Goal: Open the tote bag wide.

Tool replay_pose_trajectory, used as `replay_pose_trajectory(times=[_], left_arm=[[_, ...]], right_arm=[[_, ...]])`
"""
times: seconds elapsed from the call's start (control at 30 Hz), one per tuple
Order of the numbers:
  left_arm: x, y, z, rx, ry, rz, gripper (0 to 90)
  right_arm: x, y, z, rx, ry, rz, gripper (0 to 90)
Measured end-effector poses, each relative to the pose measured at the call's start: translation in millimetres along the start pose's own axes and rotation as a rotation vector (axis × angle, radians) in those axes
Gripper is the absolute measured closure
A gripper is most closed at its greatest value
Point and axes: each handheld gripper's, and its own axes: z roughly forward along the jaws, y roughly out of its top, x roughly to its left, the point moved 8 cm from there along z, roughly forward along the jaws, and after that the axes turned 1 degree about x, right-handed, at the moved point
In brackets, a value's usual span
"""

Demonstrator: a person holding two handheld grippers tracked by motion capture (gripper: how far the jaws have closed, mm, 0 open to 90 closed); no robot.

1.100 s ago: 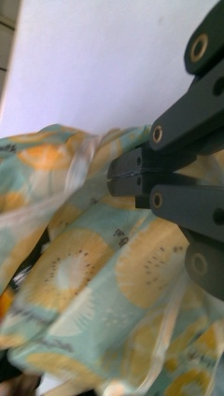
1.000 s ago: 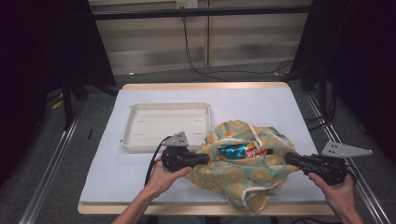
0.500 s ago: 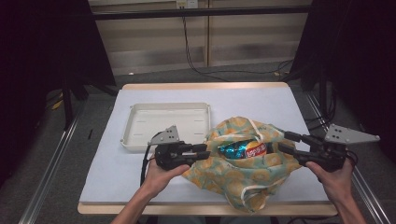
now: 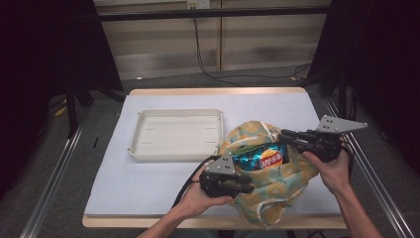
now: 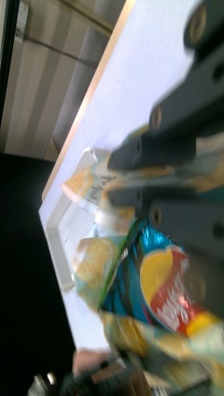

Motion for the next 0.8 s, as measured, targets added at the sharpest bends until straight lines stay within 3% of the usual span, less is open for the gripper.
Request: replay_pose_trajectory(times=[0.07, 0.17, 0.23, 0.27, 0.43, 0.47, 0.53, 0.63, 0.7, 0.73, 0.8], left_arm=[[-1.9, -5.3, 6.2, 0.028, -0.002, 0.0, 90.0], [-1.8, -8.2, 10.7, 0.047, 0.0, 0.005, 90.0], [-2.8, -11.2, 13.8, 0.064, -0.007, -0.001, 90.0], [-3.9, -14.7, 17.6, 0.08, -0.013, 0.008, 90.0], [-1.1, -21.0, 22.3, 0.094, -0.021, -0.013, 90.0], [0.9, -21.5, 23.4, 0.091, -0.017, -0.018, 90.0], [2.4, -22.6, 23.9, 0.092, -0.019, -0.021, 90.0], [2.8, -23.4, 24.4, 0.08, -0.022, -0.034, 90.0], [5.3, -26.0, 23.2, 0.108, -0.017, -0.021, 90.0], [5.3, -25.9, 25.0, 0.083, -0.025, -0.035, 90.0], [8.4, -28.7, 24.1, 0.087, -0.035, -0.045, 90.0]], right_arm=[[-5.9, 2.2, 3.8, 0.001, 0.001, 0.007, 89.4], [-10.6, 3.6, 7.7, 0.002, -0.009, 0.019, 90.0], [-18.0, 5.6, 13.6, -0.005, -0.017, 0.045, 90.0], [-28.2, 6.2, 19.4, -0.009, -0.042, 0.067, 90.0], [-46.8, -0.1, 32.3, 0.016, -0.059, 0.101, 90.0], [-57.0, -9.0, 40.5, 0.048, -0.067, 0.119, 90.0], [-63.5, -17.7, 47.5, 0.072, -0.072, 0.147, 90.0], [-66.0, -30.7, 55.7, 0.099, -0.065, 0.161, 90.0], [-67.3, -41.2, 59.5, 0.114, -0.066, 0.174, 90.0], [-67.1, -46.3, 60.6, 0.121, -0.061, 0.183, 90.0], [-66.1, -55.5, 62.7, 0.112, -0.043, 0.208, 90.0]])
